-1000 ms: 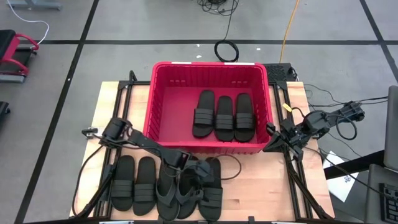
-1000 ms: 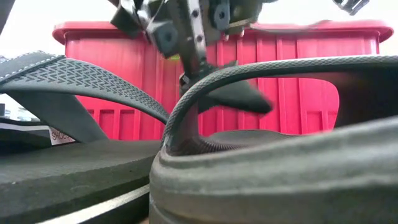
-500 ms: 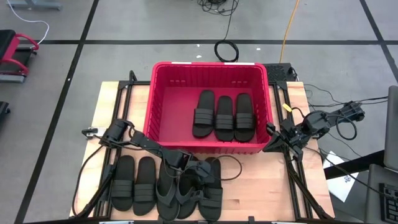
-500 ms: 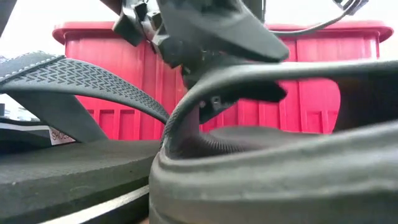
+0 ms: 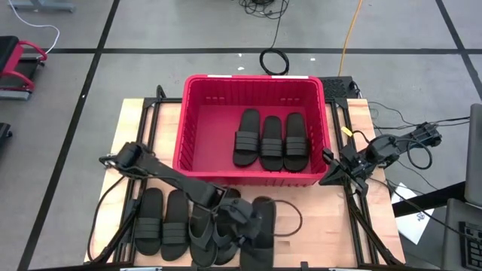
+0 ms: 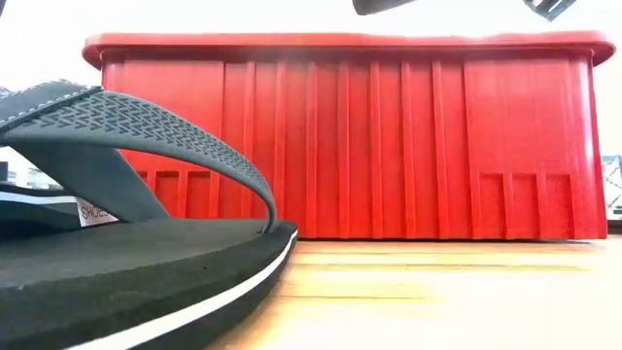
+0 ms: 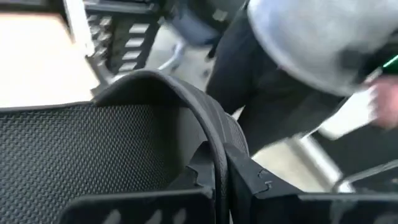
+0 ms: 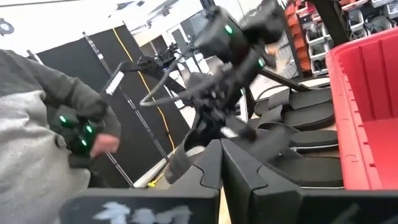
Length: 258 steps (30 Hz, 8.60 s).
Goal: Pick and place slides into bin
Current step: Put the slipper into the bin
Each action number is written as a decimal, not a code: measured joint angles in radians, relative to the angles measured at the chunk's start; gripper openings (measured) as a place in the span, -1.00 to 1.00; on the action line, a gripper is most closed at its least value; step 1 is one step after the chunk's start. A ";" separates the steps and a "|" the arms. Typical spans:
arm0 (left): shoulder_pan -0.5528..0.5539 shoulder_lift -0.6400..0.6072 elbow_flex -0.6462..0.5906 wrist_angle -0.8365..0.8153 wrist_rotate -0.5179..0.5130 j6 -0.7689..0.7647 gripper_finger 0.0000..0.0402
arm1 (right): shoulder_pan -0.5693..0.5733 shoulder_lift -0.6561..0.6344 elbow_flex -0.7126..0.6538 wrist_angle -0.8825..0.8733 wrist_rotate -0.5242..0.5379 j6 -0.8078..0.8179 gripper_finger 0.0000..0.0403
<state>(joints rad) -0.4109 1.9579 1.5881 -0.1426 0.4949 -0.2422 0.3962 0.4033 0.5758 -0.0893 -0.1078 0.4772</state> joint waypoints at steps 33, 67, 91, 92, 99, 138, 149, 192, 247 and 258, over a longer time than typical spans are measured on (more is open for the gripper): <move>-0.006 -0.931 -0.557 0.059 -0.645 0.237 -1.00 | -0.066 0.000 0.000 0.003 0.506 -0.412 -1.00; 1.000 -0.522 -0.110 -0.977 0.166 1.024 -1.00 | -0.207 0.030 0.000 0.003 0.632 -0.253 -1.00; 1.060 -0.084 -0.109 -1.015 0.297 1.179 -1.00 | -0.207 0.029 0.000 0.011 0.628 -0.190 -1.00; 1.065 -0.076 -0.109 -1.015 0.300 1.180 -1.00 | -0.207 0.029 0.000 0.011 0.627 -0.190 -1.00; 1.100 -0.035 -0.109 -1.010 0.346 1.183 -1.00 | -0.206 0.029 0.000 0.011 0.623 -0.190 -1.00; 1.065 0.036 -0.118 -0.910 0.251 0.922 -0.41 | -0.206 0.029 0.000 0.010 0.600 -0.174 -1.00; 1.065 0.024 -0.118 -0.948 0.301 0.842 0.20 | -0.207 0.029 0.000 0.009 0.548 -0.178 -1.00; -0.001 -0.938 -0.612 0.063 -0.997 0.365 -1.00 | -0.206 0.058 0.000 0.022 0.304 -0.334 -1.00; -0.015 -1.572 -0.994 0.011 -0.644 0.224 -0.95 | -0.028 1.481 1.069 -0.313 -0.073 -0.755 0.13; -0.015 -1.572 -0.994 0.020 -0.686 0.209 -0.95 | -0.041 1.605 1.069 -0.203 -0.193 -0.712 0.10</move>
<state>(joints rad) -0.4256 0.3859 0.5945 -0.1228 -0.1908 -0.0335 0.3548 2.0081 1.6448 -0.2925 -0.3003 -0.2351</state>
